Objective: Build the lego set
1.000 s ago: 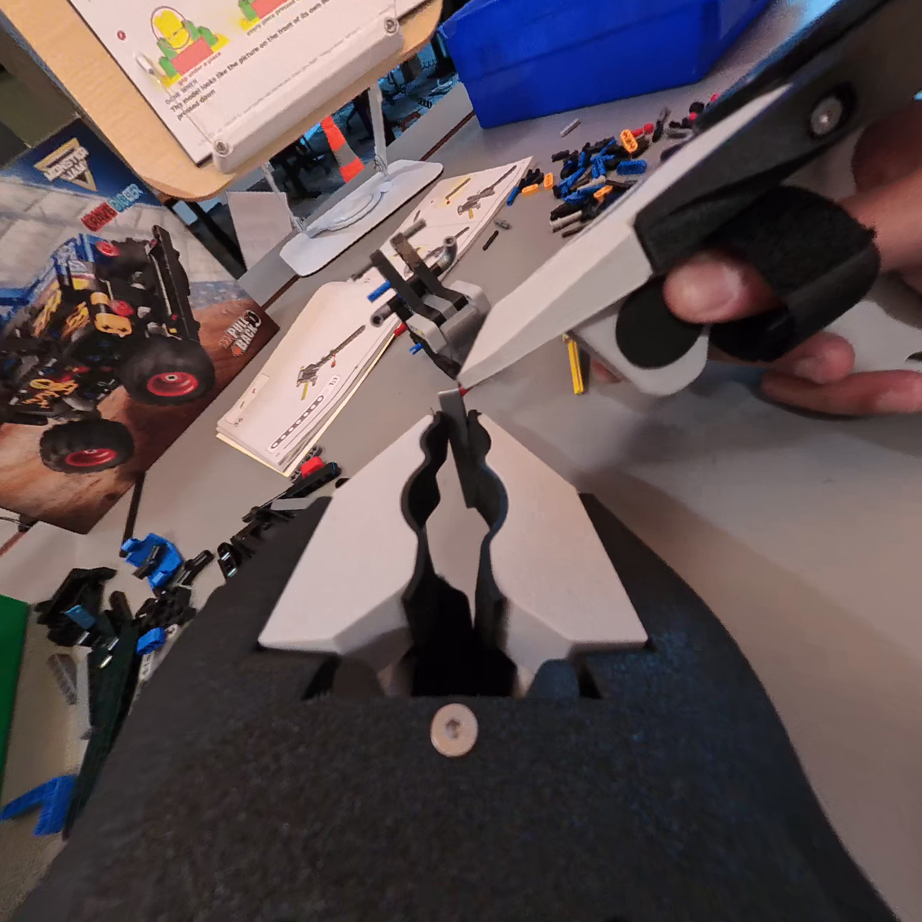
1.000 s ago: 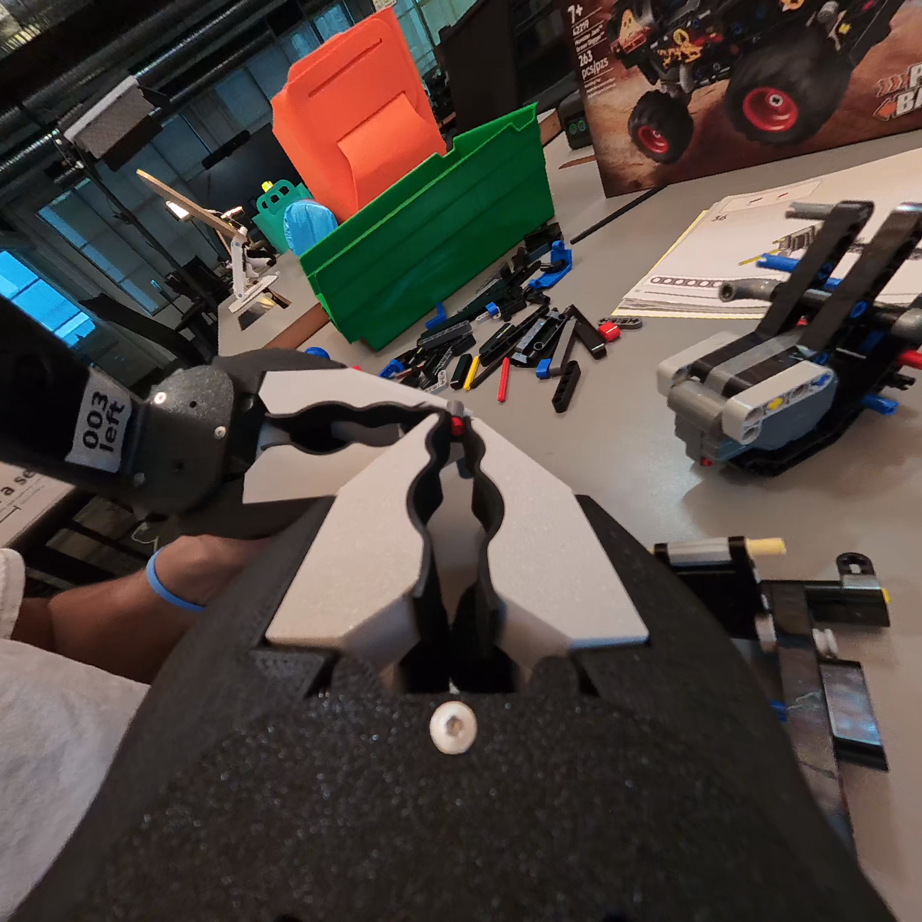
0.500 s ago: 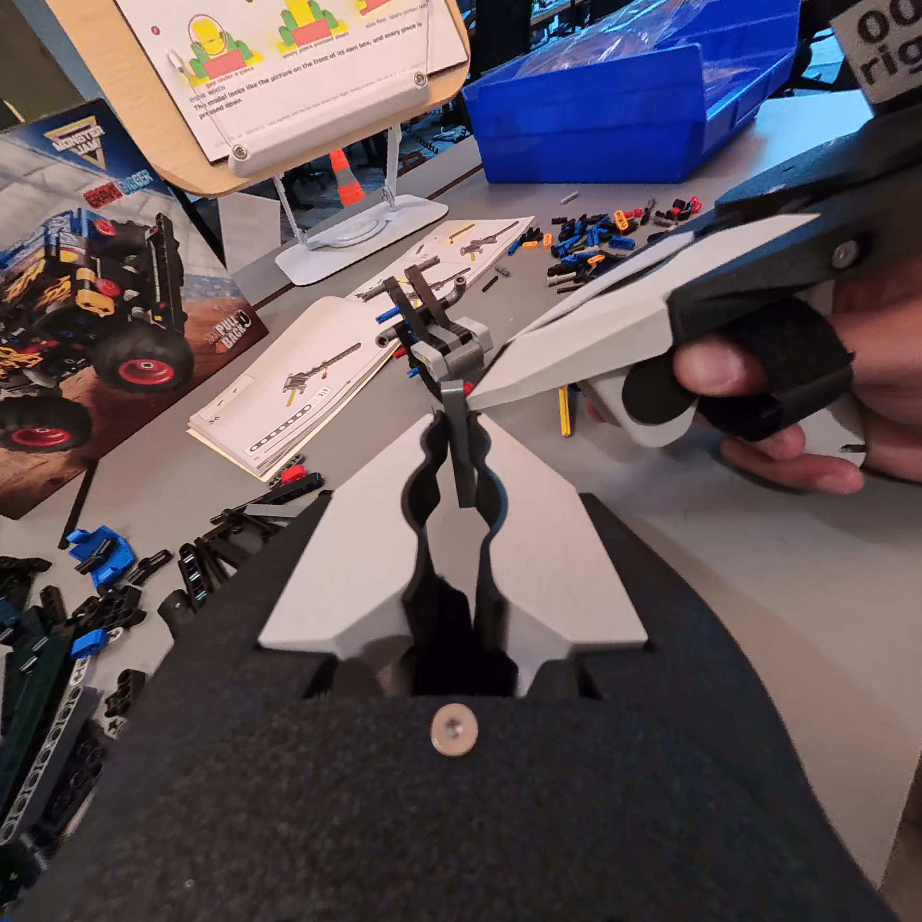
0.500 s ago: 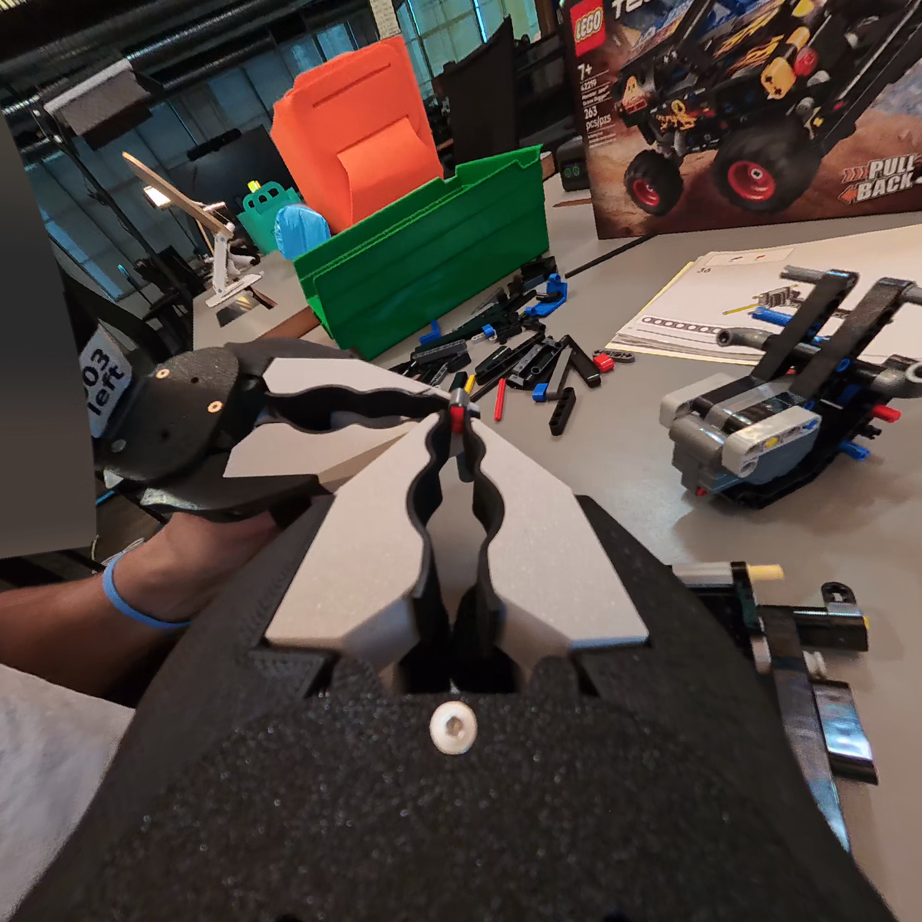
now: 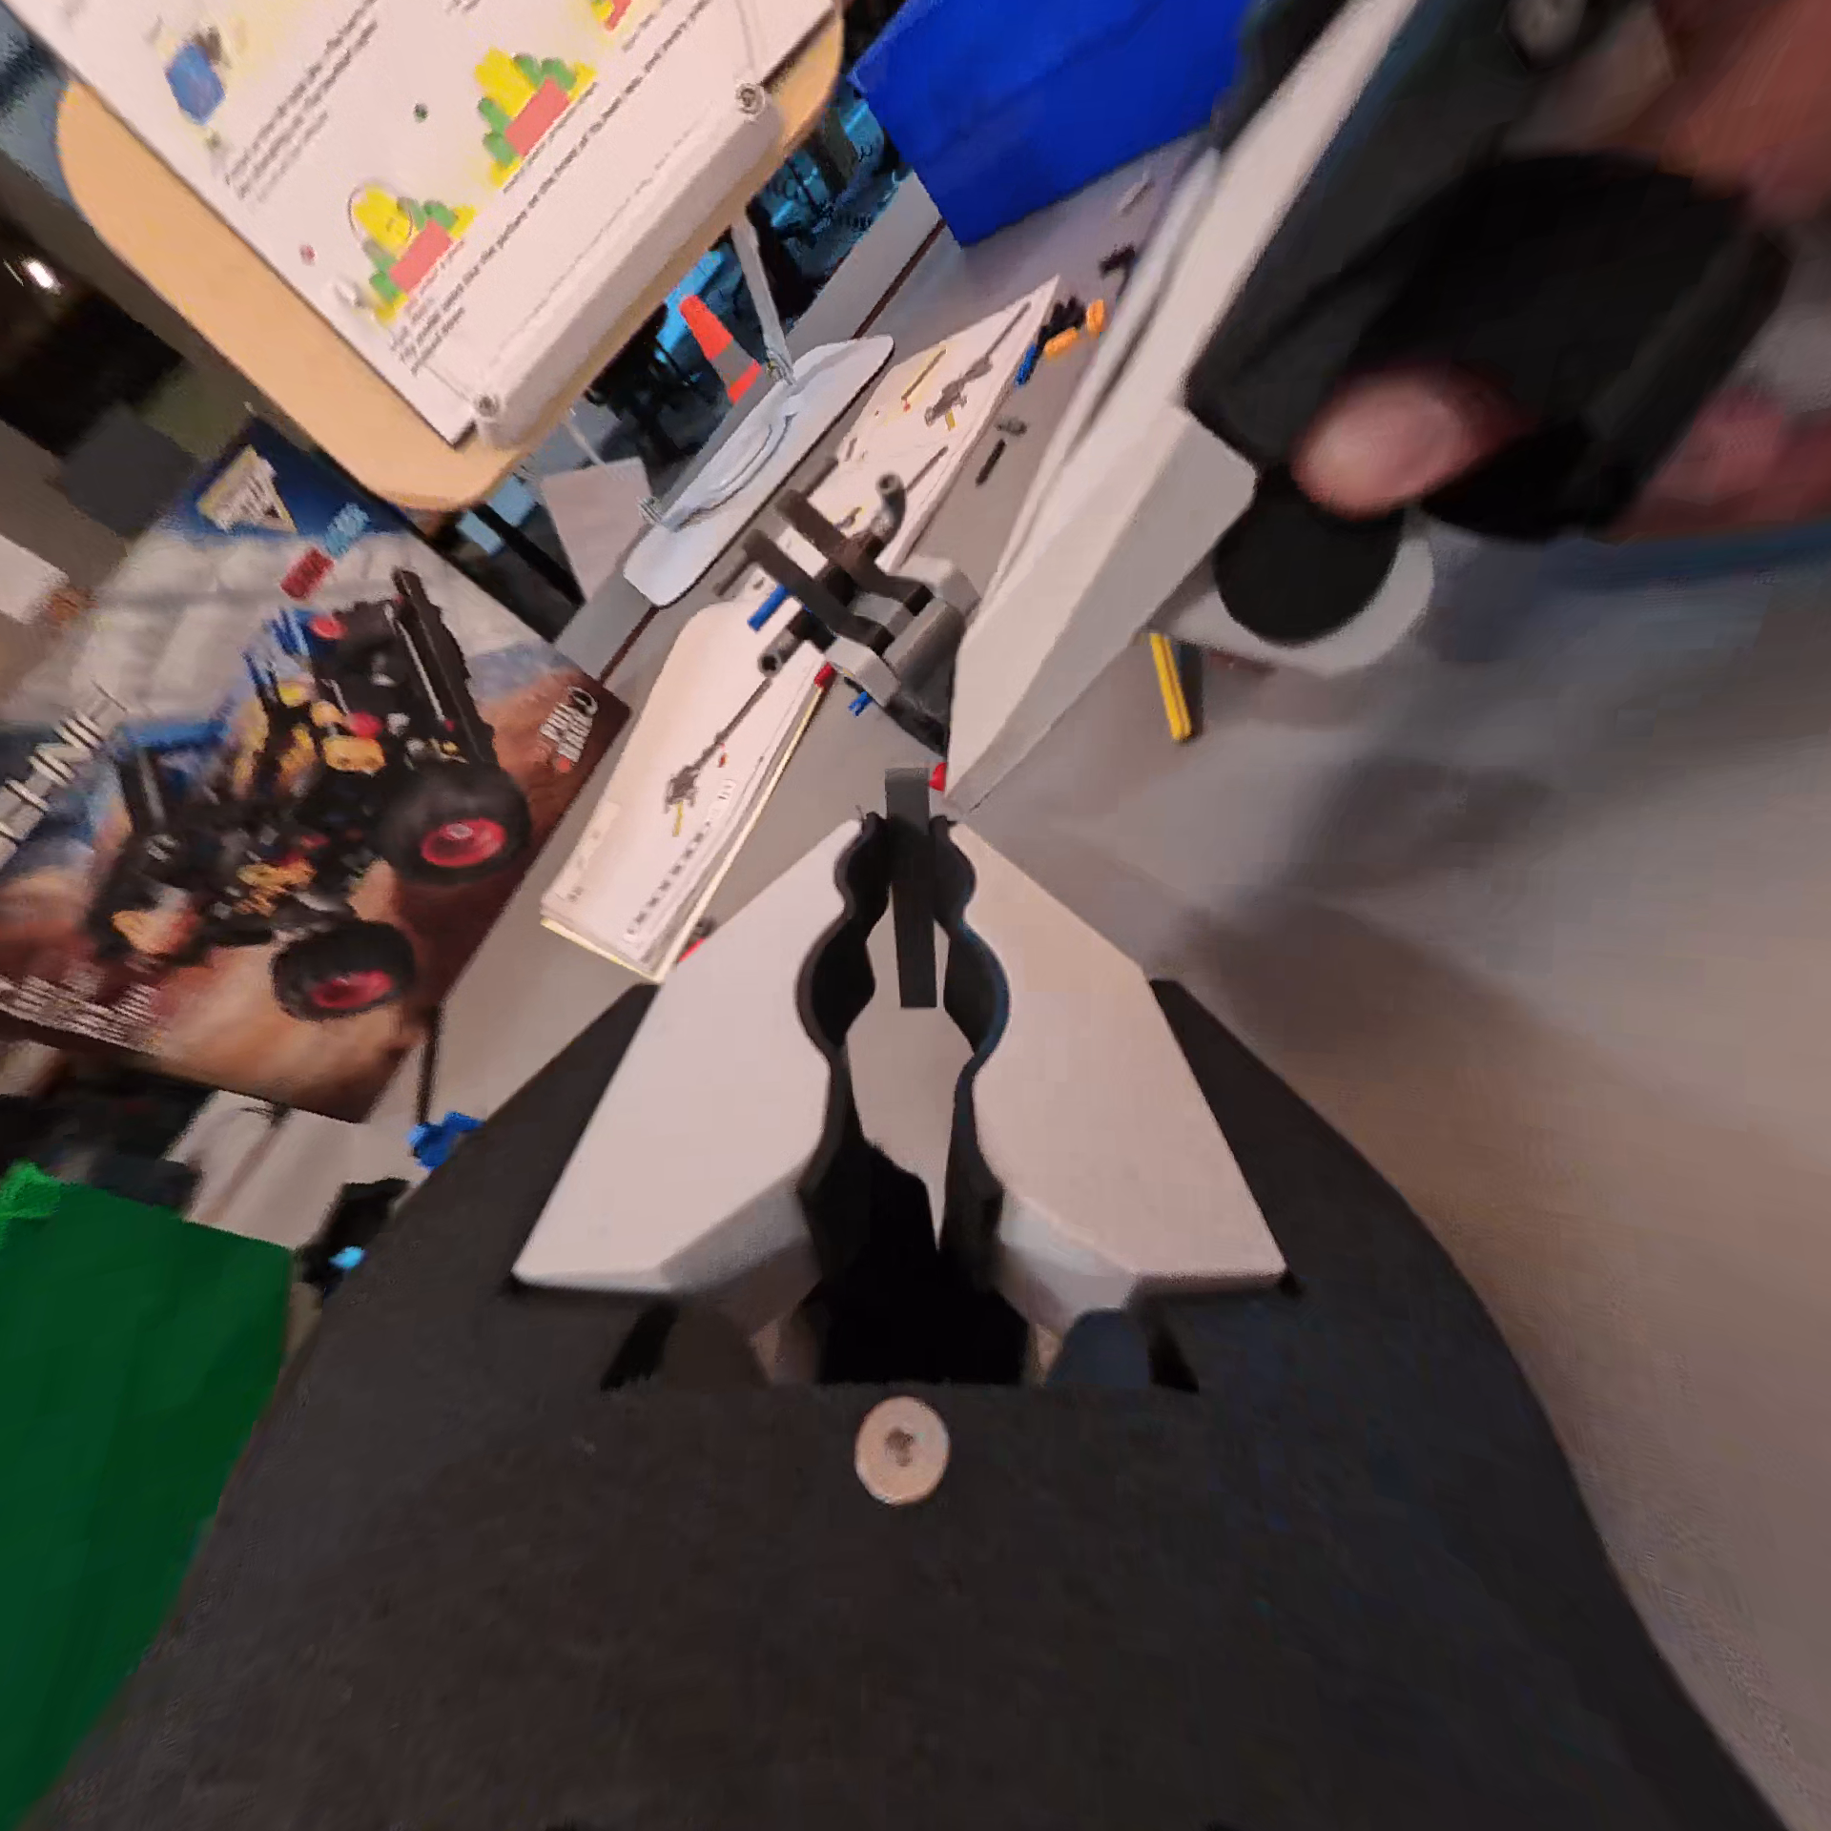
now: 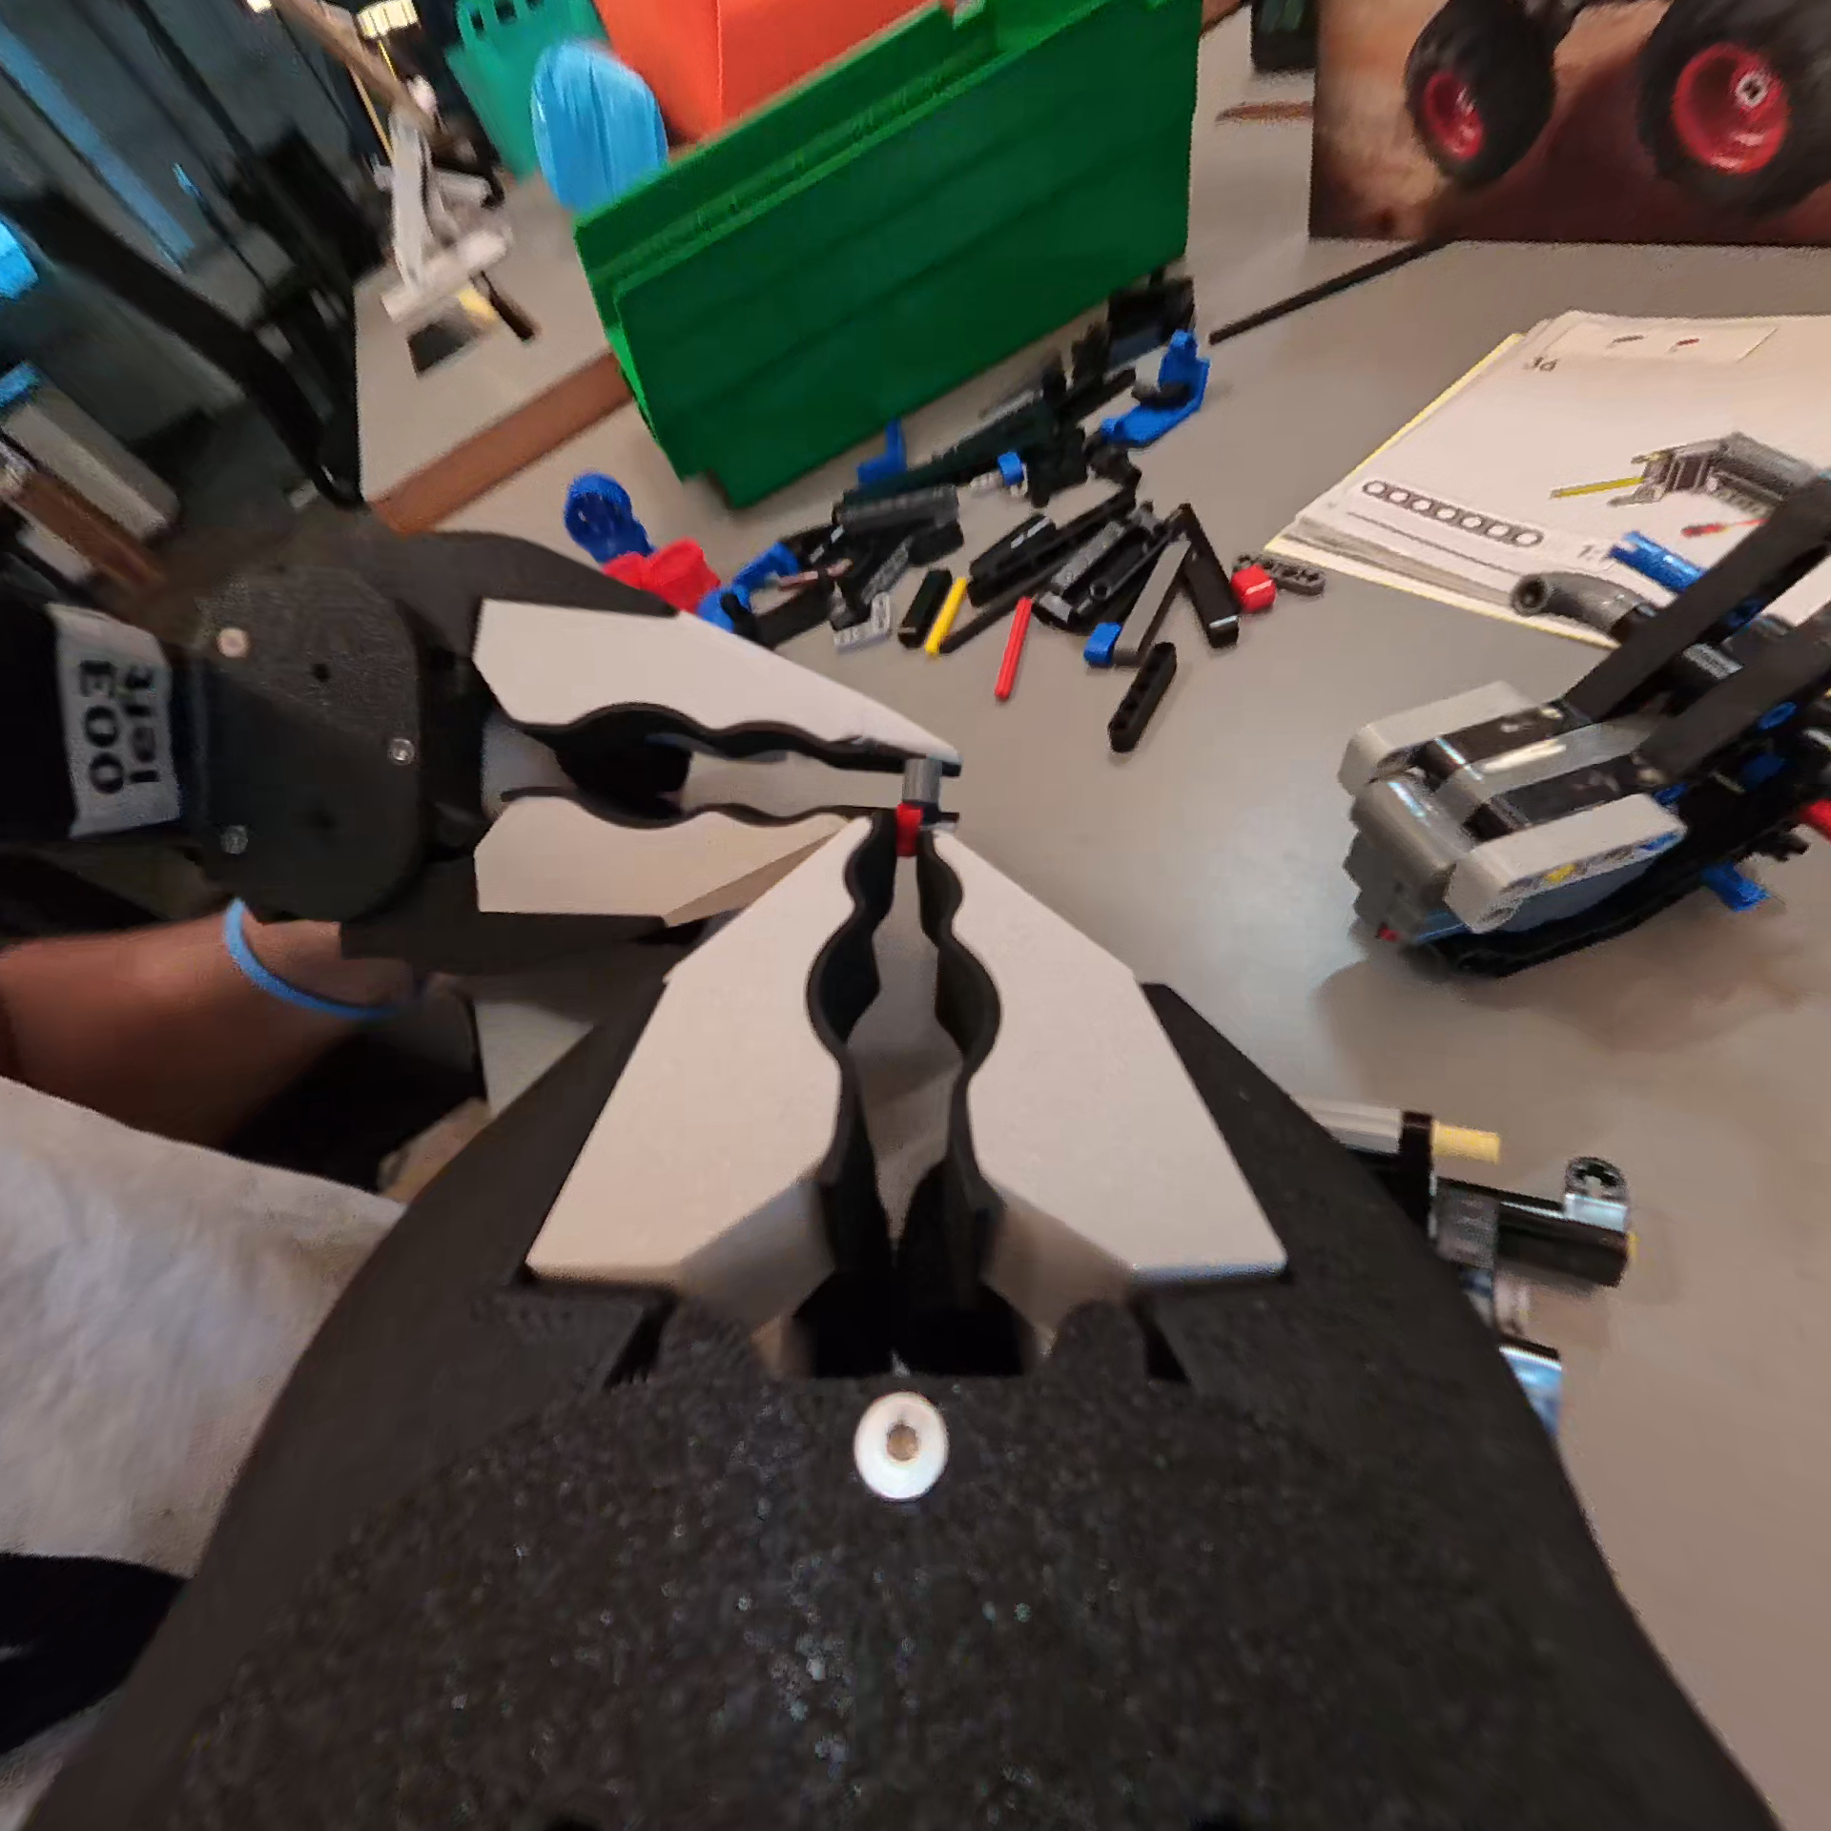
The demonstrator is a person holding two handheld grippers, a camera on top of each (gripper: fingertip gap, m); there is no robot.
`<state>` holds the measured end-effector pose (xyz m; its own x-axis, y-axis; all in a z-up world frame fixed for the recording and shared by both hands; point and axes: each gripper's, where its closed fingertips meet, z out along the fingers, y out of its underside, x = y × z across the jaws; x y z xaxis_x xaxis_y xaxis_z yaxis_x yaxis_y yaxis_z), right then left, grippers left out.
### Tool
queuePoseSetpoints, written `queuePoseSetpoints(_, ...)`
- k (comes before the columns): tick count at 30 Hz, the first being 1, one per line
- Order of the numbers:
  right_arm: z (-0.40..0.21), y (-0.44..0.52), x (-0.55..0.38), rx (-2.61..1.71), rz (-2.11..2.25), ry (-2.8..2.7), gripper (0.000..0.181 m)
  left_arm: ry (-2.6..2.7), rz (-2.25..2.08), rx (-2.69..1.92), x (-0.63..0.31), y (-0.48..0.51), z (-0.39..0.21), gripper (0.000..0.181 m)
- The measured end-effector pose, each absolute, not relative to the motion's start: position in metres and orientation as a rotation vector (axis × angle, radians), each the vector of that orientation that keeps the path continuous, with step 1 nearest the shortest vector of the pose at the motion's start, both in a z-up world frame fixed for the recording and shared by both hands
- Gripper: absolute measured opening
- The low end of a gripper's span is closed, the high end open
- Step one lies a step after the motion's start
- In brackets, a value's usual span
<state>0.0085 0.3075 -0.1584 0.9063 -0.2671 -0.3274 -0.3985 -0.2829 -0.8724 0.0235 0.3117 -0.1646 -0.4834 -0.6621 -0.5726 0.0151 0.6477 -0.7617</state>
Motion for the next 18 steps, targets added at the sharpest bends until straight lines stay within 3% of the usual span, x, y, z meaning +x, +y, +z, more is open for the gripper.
queuePoseSetpoints(13,-0.173,0.299,0.002,-2.079,-0.113,0.324,0.002,1.934,-0.543,-0.085,0.012,0.306,-0.175,0.006)
queuePoseSetpoints(18,-0.177,0.297,-0.008,-2.112,0.003,0.308,0.002,1.967,-0.425,0.117,0.005,0.304,-0.179,0.007)
